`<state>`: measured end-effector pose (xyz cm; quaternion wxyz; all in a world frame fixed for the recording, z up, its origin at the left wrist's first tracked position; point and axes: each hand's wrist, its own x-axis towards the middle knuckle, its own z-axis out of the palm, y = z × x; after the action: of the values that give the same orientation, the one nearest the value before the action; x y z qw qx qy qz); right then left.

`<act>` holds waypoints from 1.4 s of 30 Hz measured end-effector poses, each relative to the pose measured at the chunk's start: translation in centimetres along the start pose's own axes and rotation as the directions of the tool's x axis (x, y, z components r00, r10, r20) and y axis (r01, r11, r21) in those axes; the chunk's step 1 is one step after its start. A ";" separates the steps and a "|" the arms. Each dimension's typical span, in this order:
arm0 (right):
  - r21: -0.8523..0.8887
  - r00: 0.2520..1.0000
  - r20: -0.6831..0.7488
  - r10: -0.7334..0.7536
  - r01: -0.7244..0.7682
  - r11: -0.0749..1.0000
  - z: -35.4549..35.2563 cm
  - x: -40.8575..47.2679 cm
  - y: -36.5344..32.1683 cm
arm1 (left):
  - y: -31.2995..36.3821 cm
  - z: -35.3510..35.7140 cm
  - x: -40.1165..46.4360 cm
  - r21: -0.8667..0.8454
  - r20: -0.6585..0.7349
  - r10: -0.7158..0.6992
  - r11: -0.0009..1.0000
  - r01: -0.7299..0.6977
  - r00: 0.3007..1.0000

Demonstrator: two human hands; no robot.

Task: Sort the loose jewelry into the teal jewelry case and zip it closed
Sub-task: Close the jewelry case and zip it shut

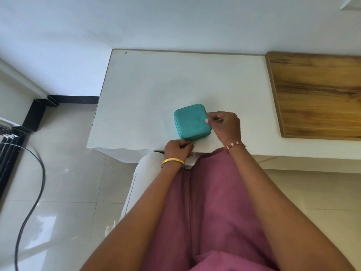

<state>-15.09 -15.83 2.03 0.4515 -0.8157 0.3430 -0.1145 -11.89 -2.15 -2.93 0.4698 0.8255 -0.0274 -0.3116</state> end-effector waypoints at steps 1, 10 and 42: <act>0.041 0.995 -0.091 0.029 -0.026 0.999 0.1 -0.6 0.1 | -0.3 0.1 0.2 -0.056 0.011 -0.035 0.998 0.036 0.999; 0.002 0.944 0.082 0.320 -0.321 0.947 6.1 -4.9 1.9 | -0.1 -0.1 -0.6 0.193 -0.031 0.089 0.978 -0.082 0.996; -0.229 0.992 0.088 -0.095 0.113 0.967 4.8 -4.9 0.3 | 1.2 -1.3 0.2 -0.820 -0.198 -0.313 0.573 0.019 0.929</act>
<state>-16.49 -9.58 -0.34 0.3586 -0.8838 0.2931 -0.0656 -10.75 -1.94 -1.60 0.7578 0.5603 0.2720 -0.1944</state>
